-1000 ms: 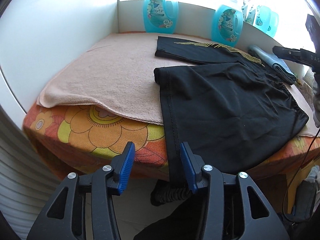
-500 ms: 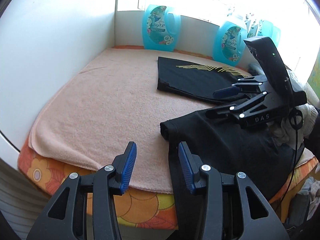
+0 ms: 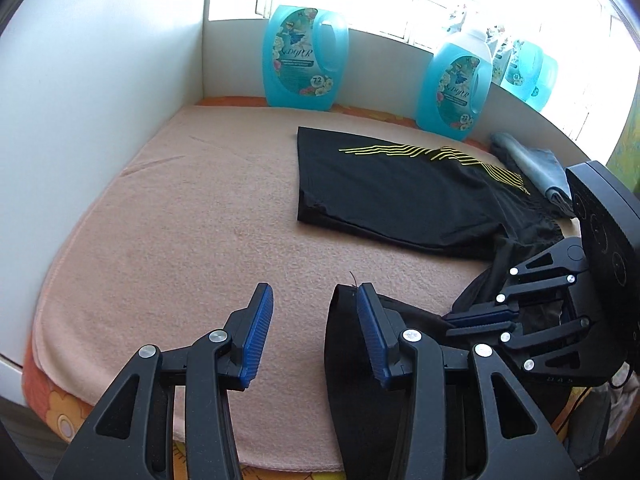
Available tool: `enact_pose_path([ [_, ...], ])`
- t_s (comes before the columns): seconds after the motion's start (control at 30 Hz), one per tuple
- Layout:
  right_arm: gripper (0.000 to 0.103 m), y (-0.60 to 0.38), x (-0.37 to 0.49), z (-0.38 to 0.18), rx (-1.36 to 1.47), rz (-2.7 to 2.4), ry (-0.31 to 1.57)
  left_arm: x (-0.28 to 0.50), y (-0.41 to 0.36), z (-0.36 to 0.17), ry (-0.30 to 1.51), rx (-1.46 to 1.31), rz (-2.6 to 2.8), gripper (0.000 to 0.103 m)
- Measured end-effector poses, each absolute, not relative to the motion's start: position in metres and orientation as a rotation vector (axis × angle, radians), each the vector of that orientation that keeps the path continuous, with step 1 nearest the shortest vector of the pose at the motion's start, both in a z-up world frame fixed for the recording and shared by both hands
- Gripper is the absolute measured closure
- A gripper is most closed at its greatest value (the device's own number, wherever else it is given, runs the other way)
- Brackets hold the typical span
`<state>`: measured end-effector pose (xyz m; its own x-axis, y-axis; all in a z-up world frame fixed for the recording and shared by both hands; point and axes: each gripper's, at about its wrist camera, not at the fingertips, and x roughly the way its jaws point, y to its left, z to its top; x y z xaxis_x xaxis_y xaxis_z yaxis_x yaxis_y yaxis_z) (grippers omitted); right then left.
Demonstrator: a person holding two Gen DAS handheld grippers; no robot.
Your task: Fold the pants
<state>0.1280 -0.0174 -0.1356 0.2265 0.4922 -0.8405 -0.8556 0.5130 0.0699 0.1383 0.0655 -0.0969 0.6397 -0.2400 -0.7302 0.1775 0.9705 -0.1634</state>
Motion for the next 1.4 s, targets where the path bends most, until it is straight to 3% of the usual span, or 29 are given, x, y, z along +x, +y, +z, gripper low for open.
enact_pose_path([
  [0.2,0.091,-0.027,0.123,-0.137,-0.431,1.006,0.987,0.134,0.052,-0.111,0.896,-0.014,-0.268,0.061],
  [0.33,0.052,-0.028,0.126,-0.12,-0.416,1.007,0.927,0.129,0.051,-0.121,0.925,-0.011,-0.268,0.061],
  [0.37,0.048,-0.025,0.127,-0.116,-0.419,1.013,0.915,0.127,0.052,-0.122,0.924,-0.009,-0.259,0.061],
  [0.6,0.048,0.011,0.123,-0.131,-0.617,1.044,0.911,0.112,0.084,-0.107,0.869,-0.05,-0.168,0.061],
  [0.63,0.051,0.016,0.122,-0.135,-0.666,1.026,0.905,0.109,0.089,-0.104,0.862,-0.05,-0.151,0.061],
  [0.67,0.072,0.021,0.124,-0.137,-0.7,1.011,0.889,0.106,0.094,-0.102,0.856,-0.049,-0.137,0.061],
  [0.7,0.08,0.026,0.13,-0.138,-0.709,0.982,0.879,0.103,0.098,-0.1,0.85,-0.05,-0.127,0.061],
  [0.73,0.08,0.03,0.139,-0.137,-0.702,0.943,0.867,0.1,0.102,-0.098,0.847,-0.055,-0.12,0.061],
  [0.8,0.077,0.035,0.158,-0.131,-0.668,0.857,0.841,0.095,0.106,-0.096,0.841,-0.066,-0.114,0.061],
  [0.87,0.061,0.03,0.171,-0.12,-0.587,0.836,0.846,0.088,0.105,-0.094,0.834,-0.068,-0.123,0.061],
  [1.1,0.058,-0.019,0.147,-0.078,-0.408,0.835,0.805,0.053,0.077,-0.098,0.796,0.077,-0.309,0.061],
  [1.17,0.049,-0.042,0.132,-0.069,-0.347,0.819,0.789,0.042,0.067,-0.102,0.796,0.128,-0.374,0.061],
  [1.4,0.044,-0.118,0.081,-0.055,-0.201,0.68,0.765,0.002,0.032,-0.111,0.828,0.323,-0.524,0.061],
])
